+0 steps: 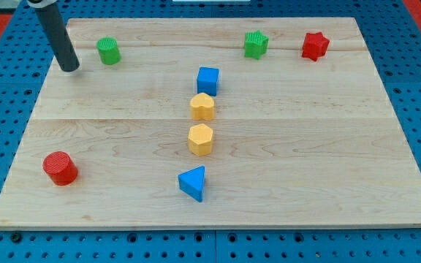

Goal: Move the green circle left to the green star

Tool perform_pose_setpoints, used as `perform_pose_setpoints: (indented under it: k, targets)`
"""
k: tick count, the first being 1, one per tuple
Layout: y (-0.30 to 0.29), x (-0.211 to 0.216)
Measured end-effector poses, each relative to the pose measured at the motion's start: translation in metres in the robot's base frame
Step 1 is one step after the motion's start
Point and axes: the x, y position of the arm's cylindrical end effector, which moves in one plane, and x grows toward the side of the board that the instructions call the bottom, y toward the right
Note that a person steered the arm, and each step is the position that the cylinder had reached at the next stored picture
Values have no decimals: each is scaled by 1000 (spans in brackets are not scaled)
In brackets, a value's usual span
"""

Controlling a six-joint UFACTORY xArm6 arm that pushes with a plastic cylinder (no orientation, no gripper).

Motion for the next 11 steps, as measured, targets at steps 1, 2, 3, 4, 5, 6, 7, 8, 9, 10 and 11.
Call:
perform_pose_setpoints:
  k: [1, 2, 3, 4, 5, 6, 7, 8, 9, 10, 11]
  targets:
    - [39, -23]
    - [90, -28]
    - [75, -30]
    - [56, -39]
    - [89, -59]
    - [121, -60]
    - [159, -60]
    - [164, -63]
    - [137, -82]
    - [188, -85]
    - [224, -85]
